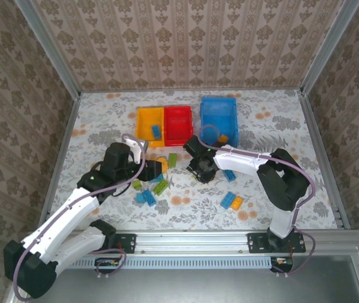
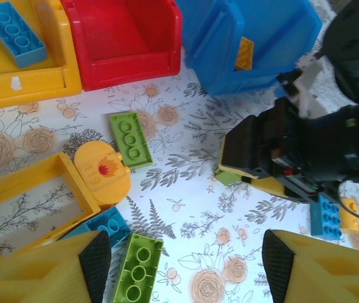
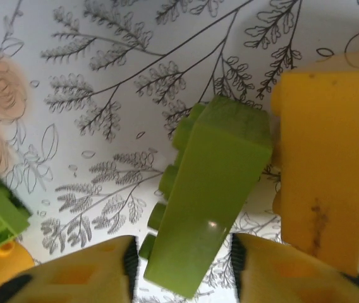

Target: Sort the legos into containers by color

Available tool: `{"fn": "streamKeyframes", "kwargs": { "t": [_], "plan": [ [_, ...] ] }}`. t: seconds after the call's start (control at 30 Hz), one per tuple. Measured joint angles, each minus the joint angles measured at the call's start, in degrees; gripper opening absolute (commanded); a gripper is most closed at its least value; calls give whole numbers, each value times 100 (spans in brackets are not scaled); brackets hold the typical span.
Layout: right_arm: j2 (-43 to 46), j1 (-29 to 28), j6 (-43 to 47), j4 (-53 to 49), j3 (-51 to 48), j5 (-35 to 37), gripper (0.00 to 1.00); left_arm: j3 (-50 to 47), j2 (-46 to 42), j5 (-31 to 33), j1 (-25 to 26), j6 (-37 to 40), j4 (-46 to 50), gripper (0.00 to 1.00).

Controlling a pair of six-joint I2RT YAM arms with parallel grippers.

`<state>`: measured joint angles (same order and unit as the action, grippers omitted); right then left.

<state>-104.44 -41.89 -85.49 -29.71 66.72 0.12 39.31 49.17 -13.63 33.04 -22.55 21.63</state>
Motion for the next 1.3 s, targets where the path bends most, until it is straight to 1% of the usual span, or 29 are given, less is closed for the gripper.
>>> {"fn": "streamKeyframes", "kwargs": {
  "t": [0.1,0.2,0.27,0.37,0.43,0.57,0.67,0.77,0.93,1.0,1.1,1.2,1.3],
  "plan": [
    [-11,0,-70,76,-61,39,31,-46,-177,-13,0,-17,26,67],
    [-9,0,-9,190,-55,116,18,-61,-271,-11,0,-35,63,67],
    [-9,0,94,201,-20,120,15,-61,-293,7,0,-42,101,67],
    [-9,-61,424,35,157,129,14,-61,-295,125,0,-46,205,67],
    [-9,-157,758,-181,457,186,15,-61,-295,275,-2,-83,308,69],
    [-7,-422,1646,-468,1368,354,16,-61,-295,492,-17,-186,431,69],
    [-57,-424,2216,-553,2059,382,16,-61,-289,579,-105,-262,525,70],
    [-503,-195,2741,-649,2949,376,16,-59,-240,643,-302,-374,592,69],
    [-1888,232,3449,-944,4516,299,16,-55,-20,658,-684,-562,640,66],
    [-2490,372,3679,-1246,5128,251,16,-55,61,662,-817,-627,645,65],
    [-3143,533,3921,-1641,5864,227,19,-46,138,684,-955,-708,667,63],
    [-3609,640,4072,-2057,6529,160,22,-44,146,708,-992,-778,706,62],
    [-3877,693,4177,-2363,6990,107,30,-42,146,750,-1003,-820,778,62]
  ]
}}
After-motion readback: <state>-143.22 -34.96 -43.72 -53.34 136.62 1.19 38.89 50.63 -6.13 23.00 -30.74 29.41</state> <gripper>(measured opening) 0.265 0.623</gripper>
